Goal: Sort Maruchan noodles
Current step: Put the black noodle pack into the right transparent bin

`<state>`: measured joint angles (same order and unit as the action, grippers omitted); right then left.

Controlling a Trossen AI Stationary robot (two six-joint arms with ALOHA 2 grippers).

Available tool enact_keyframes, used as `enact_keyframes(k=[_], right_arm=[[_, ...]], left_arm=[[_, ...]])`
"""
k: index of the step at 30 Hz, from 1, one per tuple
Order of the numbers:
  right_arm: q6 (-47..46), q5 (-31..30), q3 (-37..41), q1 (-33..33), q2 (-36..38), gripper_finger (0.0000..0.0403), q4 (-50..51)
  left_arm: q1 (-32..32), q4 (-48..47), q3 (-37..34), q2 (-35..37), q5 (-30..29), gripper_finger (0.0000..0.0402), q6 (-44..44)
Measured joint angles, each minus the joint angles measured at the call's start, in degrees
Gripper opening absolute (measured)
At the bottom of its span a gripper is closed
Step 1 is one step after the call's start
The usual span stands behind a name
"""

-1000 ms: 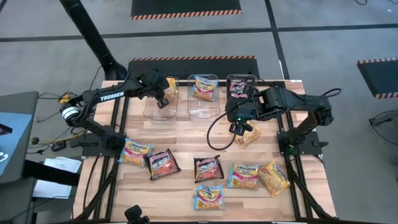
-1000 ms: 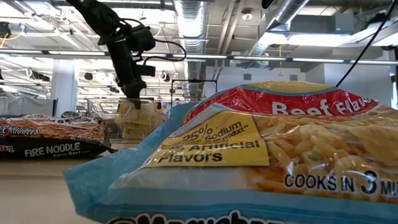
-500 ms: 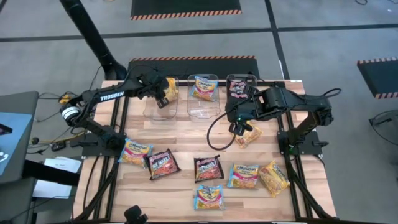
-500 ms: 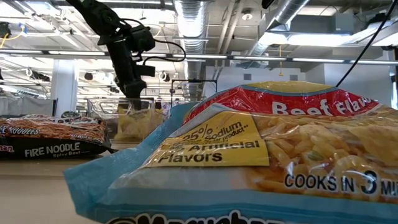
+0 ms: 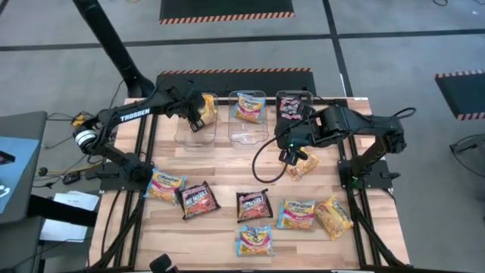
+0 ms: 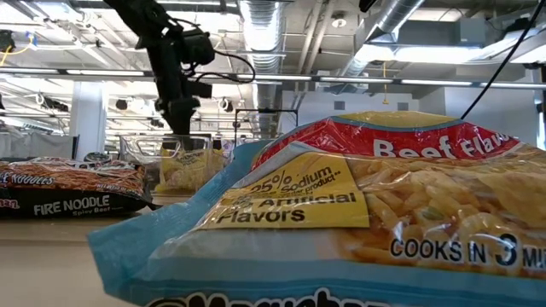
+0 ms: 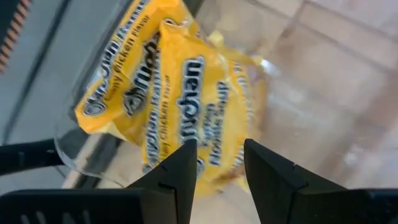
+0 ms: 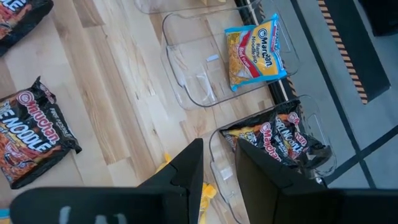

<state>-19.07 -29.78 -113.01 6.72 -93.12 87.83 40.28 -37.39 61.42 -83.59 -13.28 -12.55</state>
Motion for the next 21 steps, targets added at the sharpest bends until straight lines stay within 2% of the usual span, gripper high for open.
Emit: enact_keyframes(k=[3,9,21], right_arm=[[0.02,0.4,0.0,0.0,0.0,0.0119,0.11],[0.0,5.88,0.43,-0.24,0.06,0.0119,2.06],[1.4,25.81,9.64,-1.29,0.02,0.0119,-3.14]], left_arm=[[-0.67,-4.05,2.92,0.0,1.85,0.0123,2.38],[-4.42,-8.34,6.32,0.51,5.81,0.0123,4.96],[-18.22,-13.28,6.79,6.72,6.99,0.0123,12.88]])
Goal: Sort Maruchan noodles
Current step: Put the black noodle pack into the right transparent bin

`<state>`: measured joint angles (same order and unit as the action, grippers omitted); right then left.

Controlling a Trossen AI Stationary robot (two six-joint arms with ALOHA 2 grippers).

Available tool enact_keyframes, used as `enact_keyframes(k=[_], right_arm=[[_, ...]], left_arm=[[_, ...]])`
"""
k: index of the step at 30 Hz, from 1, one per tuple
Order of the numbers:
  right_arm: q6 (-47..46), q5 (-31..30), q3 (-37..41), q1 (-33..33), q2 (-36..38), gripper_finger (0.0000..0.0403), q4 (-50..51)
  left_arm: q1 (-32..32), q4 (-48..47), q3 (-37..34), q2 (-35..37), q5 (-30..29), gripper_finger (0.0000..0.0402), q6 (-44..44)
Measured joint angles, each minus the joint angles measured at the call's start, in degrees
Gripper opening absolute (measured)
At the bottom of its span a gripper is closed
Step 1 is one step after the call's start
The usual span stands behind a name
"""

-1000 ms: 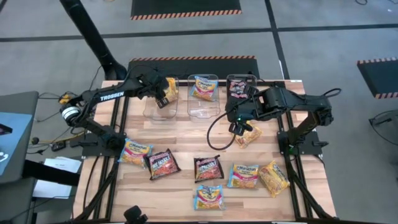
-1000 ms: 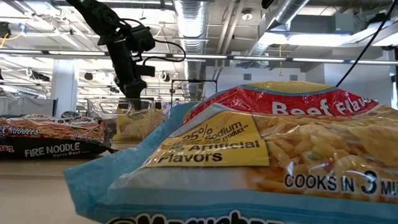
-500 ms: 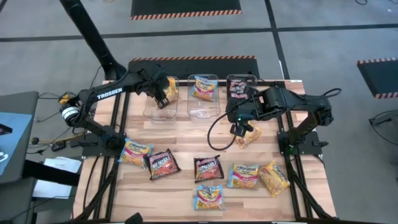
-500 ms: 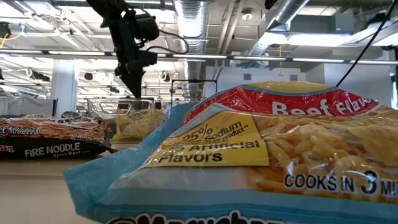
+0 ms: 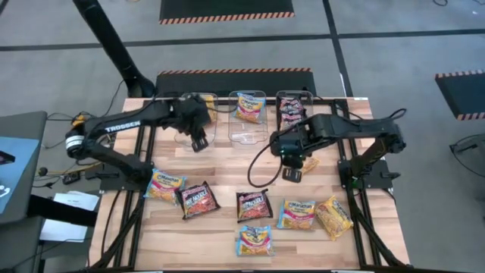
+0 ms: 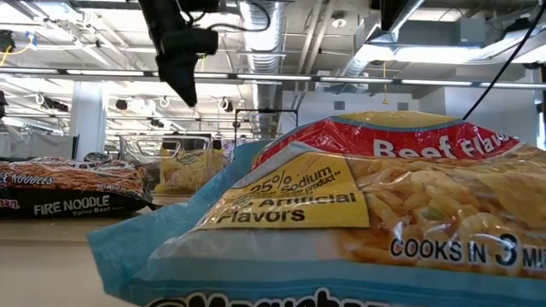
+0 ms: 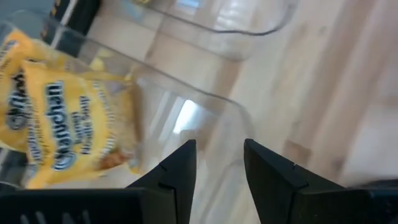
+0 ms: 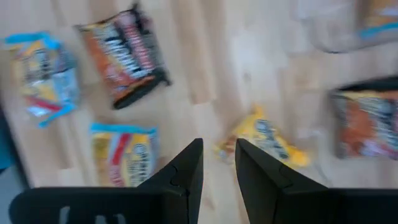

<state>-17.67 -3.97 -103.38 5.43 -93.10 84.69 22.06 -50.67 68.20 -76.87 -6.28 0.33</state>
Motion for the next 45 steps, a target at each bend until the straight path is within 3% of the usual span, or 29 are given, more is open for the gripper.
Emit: enact_keyframes(k=[7,13,23,27,36,42,45], right_arm=[[3.05,10.21,3.69,0.2,-0.02,0.0119,-11.75],[5.83,11.22,4.29,1.41,-0.58,0.0122,-17.02],[13.45,11.21,4.39,4.28,-8.4,0.0212,-24.32],[17.71,11.31,4.33,4.94,-12.83,0.0234,-23.9],[22.73,12.16,4.33,5.44,-21.33,0.0229,-23.35],[26.2,20.48,4.24,4.28,-23.48,0.0229,-24.29],[28.06,21.68,4.37,3.57,-23.62,0.0228,-24.3]], left_arm=[[-7.6,0.28,0.0,3.58,-0.02,0.0123,6.69],[-12.78,0.31,0.02,5.45,-0.09,0.0123,12.27],[-20.4,-1.05,0.02,5.69,-0.1,0.0123,18.37],[-21.8,-1.01,0.02,5.69,-0.23,0.0123,18.96],[-22.09,-0.88,0.02,5.69,-0.97,0.0123,19.01],[-22.09,-0.88,0.02,5.69,-2.69,0.0123,19.01],[-22.07,-0.89,0.02,5.67,-3.56,0.0123,19.01]])
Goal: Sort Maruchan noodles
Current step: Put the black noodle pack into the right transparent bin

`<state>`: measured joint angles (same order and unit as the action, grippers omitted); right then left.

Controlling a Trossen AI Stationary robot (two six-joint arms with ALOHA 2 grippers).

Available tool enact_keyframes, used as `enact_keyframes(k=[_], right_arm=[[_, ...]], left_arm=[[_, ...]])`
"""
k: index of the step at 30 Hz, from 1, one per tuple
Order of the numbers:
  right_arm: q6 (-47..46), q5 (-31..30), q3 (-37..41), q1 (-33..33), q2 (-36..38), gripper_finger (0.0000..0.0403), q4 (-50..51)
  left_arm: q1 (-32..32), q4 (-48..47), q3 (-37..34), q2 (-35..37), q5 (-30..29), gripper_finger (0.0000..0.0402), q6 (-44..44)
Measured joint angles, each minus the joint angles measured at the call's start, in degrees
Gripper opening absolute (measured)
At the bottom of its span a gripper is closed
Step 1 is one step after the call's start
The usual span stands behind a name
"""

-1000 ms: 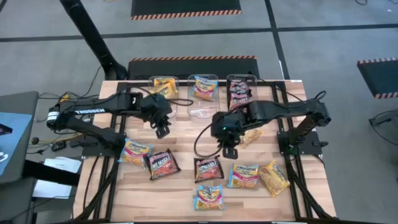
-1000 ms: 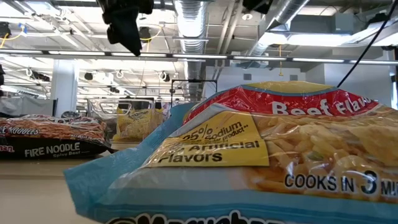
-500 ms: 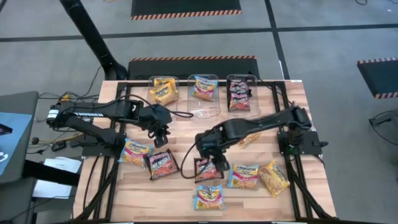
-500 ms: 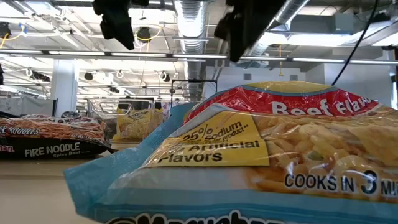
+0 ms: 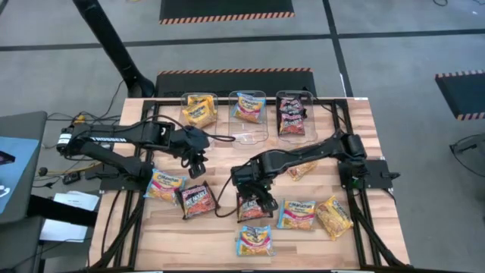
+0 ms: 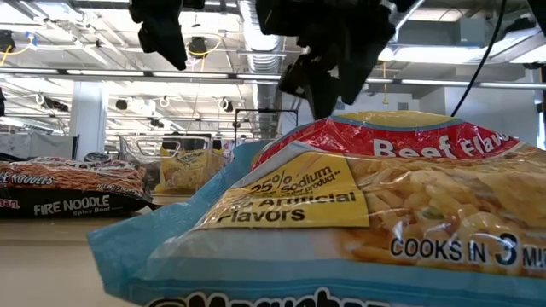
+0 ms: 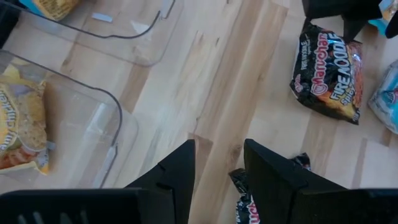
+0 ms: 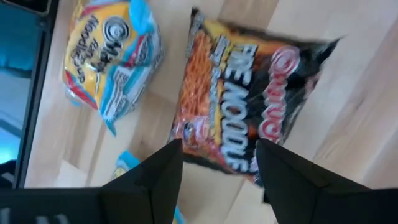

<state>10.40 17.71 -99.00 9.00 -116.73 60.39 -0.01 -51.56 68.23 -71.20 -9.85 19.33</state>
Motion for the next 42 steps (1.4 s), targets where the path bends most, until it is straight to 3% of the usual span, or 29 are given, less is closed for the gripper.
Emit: enact_keyframes(k=[10,28,31,40,42], right_arm=[[2.09,-0.92,-0.21,-0.94,-1.02,0.0228,-4.46],[-0.33,-1.2,-0.58,0.97,-10.09,0.0219,-0.52],[-0.46,-1.07,-0.48,0.96,-9.74,0.0186,-0.65],[-0.9,-0.72,-0.31,-0.14,-8.3,0.002,-0.57],[-0.92,-0.78,-0.26,-0.33,-7.94,0.0009,-0.14]], left_arm=[[0.0,0.01,0.0,-0.02,-0.02,0.0123,0.96],[0.0,1.41,0.0,-0.09,-0.01,0.0123,1.77],[0.0,1.5,0.0,-0.07,-0.02,0.0123,1.77],[0.0,1.52,0.0,-0.07,-0.02,0.0123,1.75],[0.0,1.51,0.0,-0.07,-0.02,0.0123,1.75]])
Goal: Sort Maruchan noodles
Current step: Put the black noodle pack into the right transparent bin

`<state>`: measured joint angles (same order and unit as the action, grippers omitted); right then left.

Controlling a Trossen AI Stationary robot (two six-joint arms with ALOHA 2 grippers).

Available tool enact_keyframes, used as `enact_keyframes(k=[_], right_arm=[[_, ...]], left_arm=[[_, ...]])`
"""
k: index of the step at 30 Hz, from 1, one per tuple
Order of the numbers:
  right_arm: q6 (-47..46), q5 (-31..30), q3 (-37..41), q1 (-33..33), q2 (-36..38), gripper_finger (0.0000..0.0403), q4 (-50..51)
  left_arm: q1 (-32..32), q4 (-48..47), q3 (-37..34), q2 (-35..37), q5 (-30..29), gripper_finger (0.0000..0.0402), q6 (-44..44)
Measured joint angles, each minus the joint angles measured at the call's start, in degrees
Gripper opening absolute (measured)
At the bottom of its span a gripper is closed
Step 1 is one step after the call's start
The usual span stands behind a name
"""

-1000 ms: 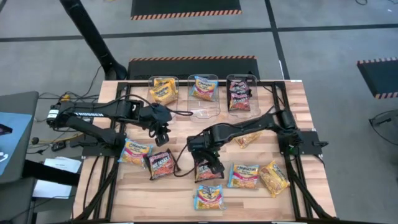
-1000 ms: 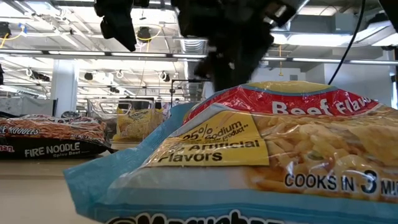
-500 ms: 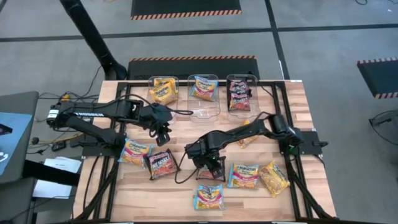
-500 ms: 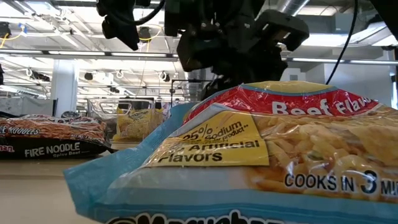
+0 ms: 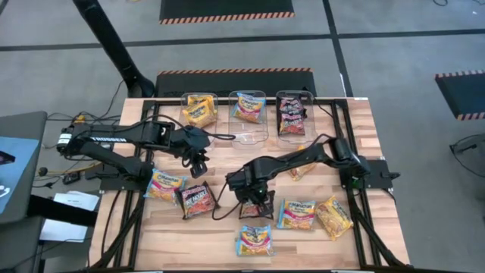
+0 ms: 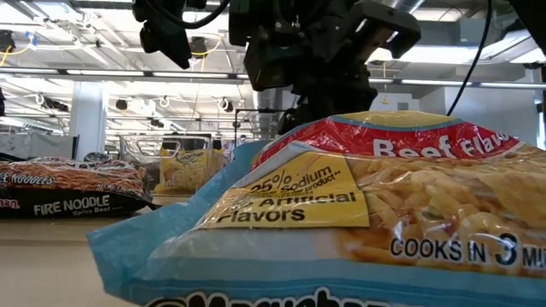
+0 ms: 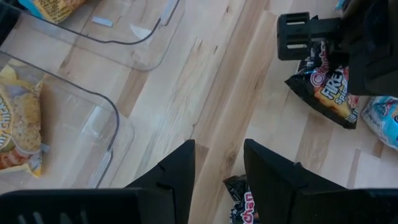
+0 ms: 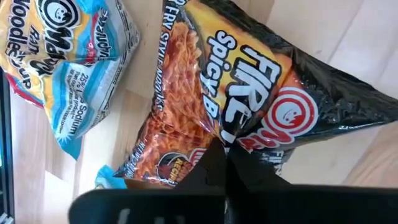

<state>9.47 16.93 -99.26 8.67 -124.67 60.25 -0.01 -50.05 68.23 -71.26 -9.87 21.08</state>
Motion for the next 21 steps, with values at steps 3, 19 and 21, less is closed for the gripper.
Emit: enact_keyframes(k=[3,19,21], right_arm=[[-0.02,-0.6,0.08,-0.07,0.76,0.0011,1.11],[-1.99,-20.9,0.13,-0.11,16.24,0.0004,11.1],[-2.14,-24.72,0.08,-0.6,18.38,0.0004,12.49]], left_arm=[[0.0,-0.07,0.0,0.0,0.0,0.0123,0.0],[0.0,-0.26,0.0,0.0,0.0,0.0123,-0.48],[0.0,-0.26,0.0,0.0,0.0,0.0123,-0.48]])
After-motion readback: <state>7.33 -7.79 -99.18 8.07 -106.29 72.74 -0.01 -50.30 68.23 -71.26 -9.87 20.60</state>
